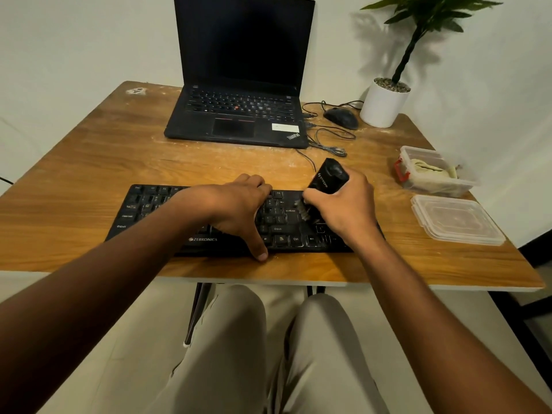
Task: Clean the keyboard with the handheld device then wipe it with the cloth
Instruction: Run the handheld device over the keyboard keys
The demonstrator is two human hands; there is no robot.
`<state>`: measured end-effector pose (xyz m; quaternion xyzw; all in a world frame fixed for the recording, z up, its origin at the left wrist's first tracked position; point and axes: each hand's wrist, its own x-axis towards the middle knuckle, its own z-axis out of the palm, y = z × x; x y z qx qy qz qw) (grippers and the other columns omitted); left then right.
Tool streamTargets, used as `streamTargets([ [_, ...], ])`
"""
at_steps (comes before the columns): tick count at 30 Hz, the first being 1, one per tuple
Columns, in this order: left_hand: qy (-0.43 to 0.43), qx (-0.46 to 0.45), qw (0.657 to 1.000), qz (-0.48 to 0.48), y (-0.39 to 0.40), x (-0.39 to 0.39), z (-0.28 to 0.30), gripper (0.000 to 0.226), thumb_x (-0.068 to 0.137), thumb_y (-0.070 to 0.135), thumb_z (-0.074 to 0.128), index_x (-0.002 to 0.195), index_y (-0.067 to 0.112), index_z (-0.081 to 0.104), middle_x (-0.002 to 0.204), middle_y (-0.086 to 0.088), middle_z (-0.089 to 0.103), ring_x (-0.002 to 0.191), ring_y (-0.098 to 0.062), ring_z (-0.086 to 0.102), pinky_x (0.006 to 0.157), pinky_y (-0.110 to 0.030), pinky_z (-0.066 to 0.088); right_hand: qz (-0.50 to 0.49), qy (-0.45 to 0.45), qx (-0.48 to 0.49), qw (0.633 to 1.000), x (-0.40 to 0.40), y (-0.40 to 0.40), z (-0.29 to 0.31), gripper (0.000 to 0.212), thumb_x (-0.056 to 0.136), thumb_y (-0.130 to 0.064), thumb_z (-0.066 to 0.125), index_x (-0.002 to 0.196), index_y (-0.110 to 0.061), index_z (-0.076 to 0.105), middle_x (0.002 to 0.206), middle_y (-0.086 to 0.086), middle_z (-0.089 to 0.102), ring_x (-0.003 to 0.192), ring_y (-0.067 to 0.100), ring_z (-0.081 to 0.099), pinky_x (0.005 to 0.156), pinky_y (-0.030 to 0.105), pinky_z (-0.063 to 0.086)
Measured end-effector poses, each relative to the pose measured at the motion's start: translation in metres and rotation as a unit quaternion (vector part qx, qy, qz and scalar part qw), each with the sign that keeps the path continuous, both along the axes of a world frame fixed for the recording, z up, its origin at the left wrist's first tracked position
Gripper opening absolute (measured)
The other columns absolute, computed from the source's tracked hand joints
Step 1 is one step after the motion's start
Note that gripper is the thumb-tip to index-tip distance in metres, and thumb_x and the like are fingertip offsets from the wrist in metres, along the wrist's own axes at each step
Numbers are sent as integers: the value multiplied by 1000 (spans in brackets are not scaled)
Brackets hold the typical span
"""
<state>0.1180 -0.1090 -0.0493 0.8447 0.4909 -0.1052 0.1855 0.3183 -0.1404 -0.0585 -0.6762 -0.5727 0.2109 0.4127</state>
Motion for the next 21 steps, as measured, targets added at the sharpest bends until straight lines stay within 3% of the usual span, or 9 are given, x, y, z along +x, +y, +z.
streamTargets([
  [4, 2, 0, 1000, 0, 0, 0, -1, 131, 56, 61, 91, 159, 23, 19, 152, 4, 28, 140, -19, 26, 118, -46, 35, -41, -50, -4, 998, 24, 2, 6, 20, 71, -25, 83, 80, -21, 65, 76, -8, 67, 70, 7, 63, 55, 24, 45],
  [9, 2, 0, 1000, 2, 0, 0, 0, 130, 56, 60, 92, 158, 22, 21, 151, 4, 29, 139, -18, 26, 118, -46, 35, -21, -8, 20, 1000, 14, 8, 11, 21, 68, -23, 83, 82, -22, 67, 79, -7, 70, 76, 10, 67, 61, 29, 55],
  [14, 3, -1, 1000, 3, 0, -1, -1, 129, 55, 60, 92, 158, 23, 22, 151, 4, 29, 139, -18, 27, 117, -46, 36, 3, 34, -40, 999, 14, 8, -3, 24, 66, -25, 84, 83, -24, 67, 82, -4, 73, 79, 13, 71, 71, 42, 63],
  [16, 2, -1, 1000, 4, 0, -1, -1, 132, 56, 60, 92, 159, 23, 19, 153, 4, 28, 141, -19, 25, 118, -47, 34, -14, 7, -39, 999, 27, 11, 1, 26, 64, -30, 84, 81, -23, 65, 78, -5, 71, 75, 12, 70, 63, 36, 59],
  [18, 3, 0, 1000, 5, 0, -1, -1, 134, 56, 60, 92, 160, 22, 17, 154, 3, 27, 142, -20, 25, 119, -47, 34, -22, -53, -2, 998, 34, 13, 10, 25, 67, -25, 84, 77, -25, 61, 75, -10, 66, 70, 4, 62, 55, 23, 45],
  [21, 4, 3, 1000, 3, 2, -1, -3, 134, 54, 63, 91, 159, 23, 19, 152, 4, 28, 140, -19, 26, 117, -46, 36, 48, -67, 35, 996, 31, 16, 19, 35, 70, -16, 85, 96, -30, 65, 90, -12, 67, 81, 3, 61, 60, 18, 44],
])
